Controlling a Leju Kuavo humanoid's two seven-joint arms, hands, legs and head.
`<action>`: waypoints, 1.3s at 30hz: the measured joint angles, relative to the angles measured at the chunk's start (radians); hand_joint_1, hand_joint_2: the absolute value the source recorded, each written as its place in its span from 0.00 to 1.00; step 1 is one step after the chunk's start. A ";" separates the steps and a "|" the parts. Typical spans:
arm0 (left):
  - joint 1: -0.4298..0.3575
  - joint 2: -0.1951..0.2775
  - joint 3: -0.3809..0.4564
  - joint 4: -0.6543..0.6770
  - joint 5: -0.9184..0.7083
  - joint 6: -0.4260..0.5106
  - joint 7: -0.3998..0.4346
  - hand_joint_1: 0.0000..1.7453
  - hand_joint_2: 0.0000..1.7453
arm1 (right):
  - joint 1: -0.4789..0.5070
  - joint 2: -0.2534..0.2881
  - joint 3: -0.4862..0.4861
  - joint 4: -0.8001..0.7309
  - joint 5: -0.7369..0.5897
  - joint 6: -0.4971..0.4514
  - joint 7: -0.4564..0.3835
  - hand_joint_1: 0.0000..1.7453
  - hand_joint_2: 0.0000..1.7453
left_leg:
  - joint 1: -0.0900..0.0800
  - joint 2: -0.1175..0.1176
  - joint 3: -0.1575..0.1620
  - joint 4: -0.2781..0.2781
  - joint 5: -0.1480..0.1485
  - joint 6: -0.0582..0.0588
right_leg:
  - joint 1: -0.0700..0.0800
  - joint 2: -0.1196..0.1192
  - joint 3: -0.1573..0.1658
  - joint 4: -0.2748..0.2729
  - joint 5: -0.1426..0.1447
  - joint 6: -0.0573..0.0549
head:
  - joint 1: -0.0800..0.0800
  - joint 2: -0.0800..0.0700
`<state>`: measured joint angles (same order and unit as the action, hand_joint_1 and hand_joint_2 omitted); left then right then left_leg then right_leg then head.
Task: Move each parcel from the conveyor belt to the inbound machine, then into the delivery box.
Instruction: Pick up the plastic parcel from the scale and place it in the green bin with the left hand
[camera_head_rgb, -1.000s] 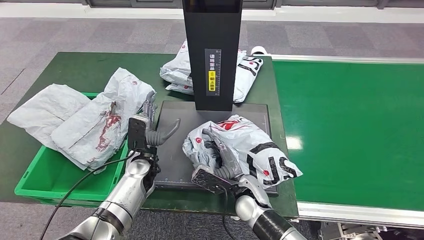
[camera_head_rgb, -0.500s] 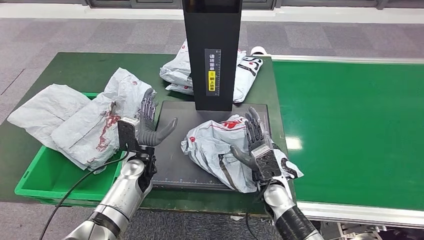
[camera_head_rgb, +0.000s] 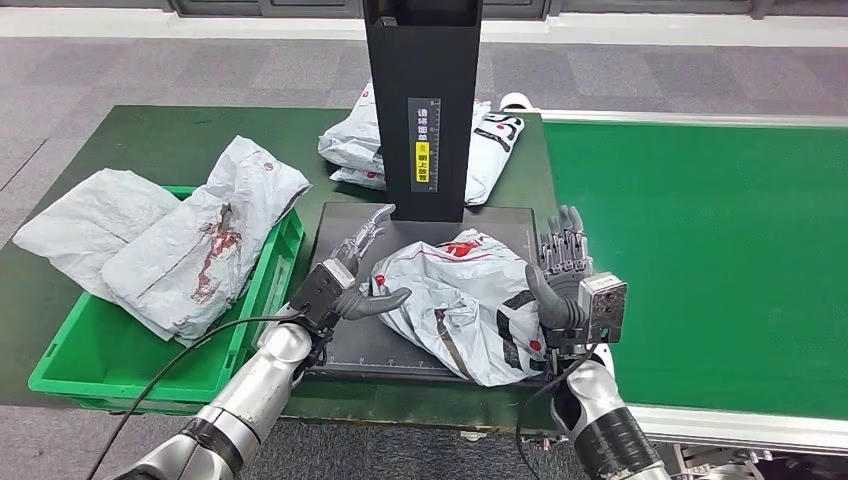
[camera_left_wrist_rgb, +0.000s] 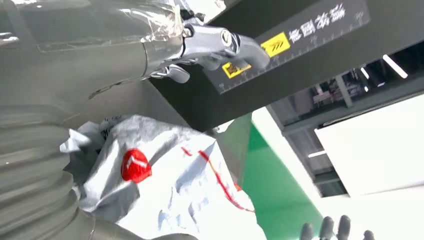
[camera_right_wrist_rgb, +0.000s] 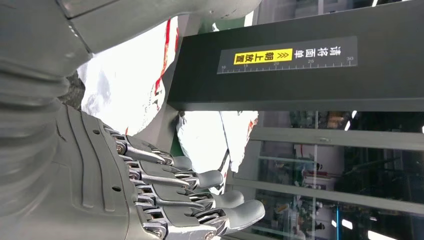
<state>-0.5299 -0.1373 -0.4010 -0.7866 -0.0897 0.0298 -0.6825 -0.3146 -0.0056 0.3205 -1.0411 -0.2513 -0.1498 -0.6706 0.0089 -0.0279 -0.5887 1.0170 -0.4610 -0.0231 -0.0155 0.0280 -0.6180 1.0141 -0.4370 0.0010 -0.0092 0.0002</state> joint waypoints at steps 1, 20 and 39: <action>-0.004 0.002 -0.008 0.007 -0.001 0.000 0.000 0.00 1.00 | 0.000 -0.001 -0.004 0.000 0.000 0.000 0.000 0.00 1.00 | 0.000 0.000 0.000 0.000 0.000 0.000 | 0.000 0.000 0.000 0.000 0.000 0.000 | 0.000 0.000; -0.165 0.009 -0.314 0.276 -0.627 0.190 0.358 1.00 1.00 | 0.087 -0.016 -0.092 -0.139 0.042 -0.064 0.006 0.00 1.00 | 0.000 -0.001 0.000 0.001 0.000 0.001 | 0.000 -0.001 0.000 0.000 0.000 0.000 | 0.000 0.000; -0.238 -0.021 -0.074 0.143 -0.467 0.535 0.260 1.00 1.00 | 0.213 0.004 -0.152 -0.273 0.071 -0.073 0.048 0.00 1.00 | 0.000 -0.001 0.000 0.000 0.000 0.000 | 0.000 -0.001 0.000 0.000 0.000 0.000 | 0.000 0.000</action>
<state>-0.7678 -0.1583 -0.4747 -0.6434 -0.5565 0.5645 -0.4223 -0.1017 -0.0014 0.1687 -1.3140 -0.1804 -0.2230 -0.6230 0.0089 -0.0287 -0.5889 1.0174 -0.4605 -0.0226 -0.0153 0.0270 -0.6179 1.0142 -0.4367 0.0008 -0.0094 0.0003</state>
